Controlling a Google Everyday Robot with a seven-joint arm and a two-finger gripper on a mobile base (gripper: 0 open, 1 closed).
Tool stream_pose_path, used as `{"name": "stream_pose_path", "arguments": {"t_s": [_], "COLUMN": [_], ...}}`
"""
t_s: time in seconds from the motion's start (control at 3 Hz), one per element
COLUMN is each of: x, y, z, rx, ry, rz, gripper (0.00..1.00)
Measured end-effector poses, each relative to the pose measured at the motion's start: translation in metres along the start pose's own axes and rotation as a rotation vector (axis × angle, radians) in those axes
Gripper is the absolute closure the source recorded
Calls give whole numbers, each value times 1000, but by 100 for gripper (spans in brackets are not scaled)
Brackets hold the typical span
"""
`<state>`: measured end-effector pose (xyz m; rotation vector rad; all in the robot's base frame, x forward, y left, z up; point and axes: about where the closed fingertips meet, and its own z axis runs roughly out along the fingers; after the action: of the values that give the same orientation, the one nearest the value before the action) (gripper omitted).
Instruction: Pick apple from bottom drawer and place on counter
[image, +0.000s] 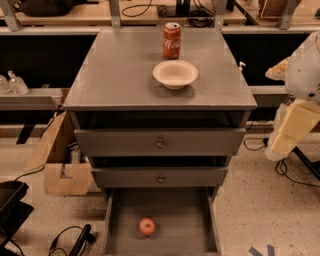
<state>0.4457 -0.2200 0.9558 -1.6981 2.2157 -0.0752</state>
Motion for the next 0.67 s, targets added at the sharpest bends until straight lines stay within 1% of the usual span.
{"name": "stream_pose_path", "arguments": {"t_s": [0.33, 0.67], "x": [24, 35], "y": [7, 9], "z": [76, 144], "rx": [-42, -43], "ry": [-91, -213], "rz": [-5, -53], "gripper": [0, 0]}}
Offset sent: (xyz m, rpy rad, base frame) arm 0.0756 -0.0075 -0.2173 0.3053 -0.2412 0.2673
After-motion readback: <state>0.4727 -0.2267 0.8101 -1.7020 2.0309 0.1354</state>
